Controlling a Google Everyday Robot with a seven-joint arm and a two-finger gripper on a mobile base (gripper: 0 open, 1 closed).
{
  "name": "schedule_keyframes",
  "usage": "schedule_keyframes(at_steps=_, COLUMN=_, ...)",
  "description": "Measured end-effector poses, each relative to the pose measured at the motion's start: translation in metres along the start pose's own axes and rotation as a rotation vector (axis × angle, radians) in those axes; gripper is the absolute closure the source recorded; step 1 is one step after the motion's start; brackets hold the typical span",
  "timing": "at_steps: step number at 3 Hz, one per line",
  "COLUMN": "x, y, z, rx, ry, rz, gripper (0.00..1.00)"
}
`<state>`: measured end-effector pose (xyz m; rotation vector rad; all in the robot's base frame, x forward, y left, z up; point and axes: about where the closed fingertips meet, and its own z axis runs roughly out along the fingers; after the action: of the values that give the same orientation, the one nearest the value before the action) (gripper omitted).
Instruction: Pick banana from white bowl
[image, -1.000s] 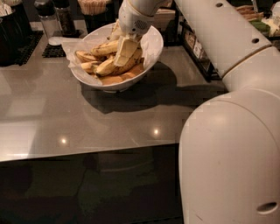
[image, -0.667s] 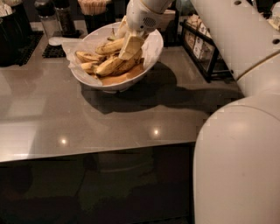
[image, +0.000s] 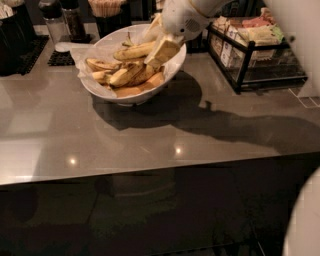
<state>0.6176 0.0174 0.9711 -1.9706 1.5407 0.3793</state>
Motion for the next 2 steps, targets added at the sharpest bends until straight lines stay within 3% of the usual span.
schedule_keyframes(at_steps=1, x=-0.010, y=0.042, z=-0.015, rx=0.011, ry=-0.082, rz=0.057, gripper=1.00)
schedule_keyframes(at_steps=2, x=-0.024, y=0.110, z=-0.030, rx=0.019, ry=-0.149, rz=0.171, gripper=1.00)
